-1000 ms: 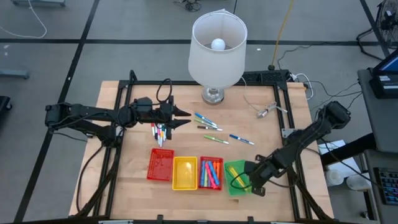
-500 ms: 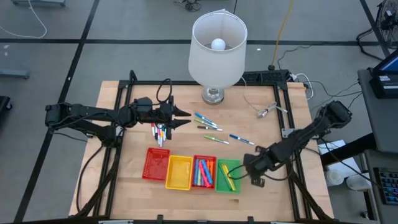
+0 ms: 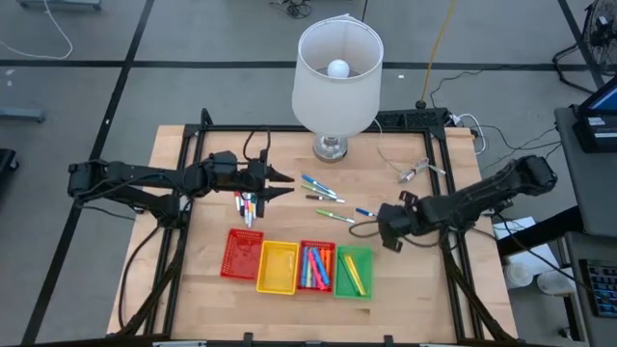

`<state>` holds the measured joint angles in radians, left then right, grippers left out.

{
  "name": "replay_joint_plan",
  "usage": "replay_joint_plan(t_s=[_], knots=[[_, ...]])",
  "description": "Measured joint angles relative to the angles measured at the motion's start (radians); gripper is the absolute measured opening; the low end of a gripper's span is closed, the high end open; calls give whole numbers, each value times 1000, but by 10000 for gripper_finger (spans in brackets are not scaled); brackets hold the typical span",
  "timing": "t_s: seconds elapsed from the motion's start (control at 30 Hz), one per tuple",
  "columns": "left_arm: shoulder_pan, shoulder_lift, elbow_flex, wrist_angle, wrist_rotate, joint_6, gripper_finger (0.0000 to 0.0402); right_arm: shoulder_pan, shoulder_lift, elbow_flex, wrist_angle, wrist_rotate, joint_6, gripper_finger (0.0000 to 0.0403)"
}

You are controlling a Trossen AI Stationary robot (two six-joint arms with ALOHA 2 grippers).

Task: Pick & Place Markers
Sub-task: Put the blue marker into the yellow bin

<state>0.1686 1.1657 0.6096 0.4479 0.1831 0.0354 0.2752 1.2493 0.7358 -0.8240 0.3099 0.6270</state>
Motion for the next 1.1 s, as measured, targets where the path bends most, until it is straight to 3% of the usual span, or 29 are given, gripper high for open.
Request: replay_joint_plan(t_s=[0.17, 0.3, 0.53, 0.73, 0.93, 1.1], knots=[[2, -47, 0, -108, -75, 17, 124, -112, -13, -80, 95, -39, -114, 157], [5, -95, 1, -197, -134, 24, 124, -161, -20, -91, 160, -77, -195, 181], [16, -112, 1, -248, -192, 31, 124, -225, -12, -98, 208, -133, -281, 171], [22, -112, 1, -264, -193, 30, 124, -256, -13, -184, 413, -233, -282, 170], [22, -112, 1, -265, -193, 14, 124, -257, -17, -285, 550, -222, -261, 167], [22, -112, 1, -265, -193, 7, 124, -256, -17, -337, 571, -200, -235, 141]])
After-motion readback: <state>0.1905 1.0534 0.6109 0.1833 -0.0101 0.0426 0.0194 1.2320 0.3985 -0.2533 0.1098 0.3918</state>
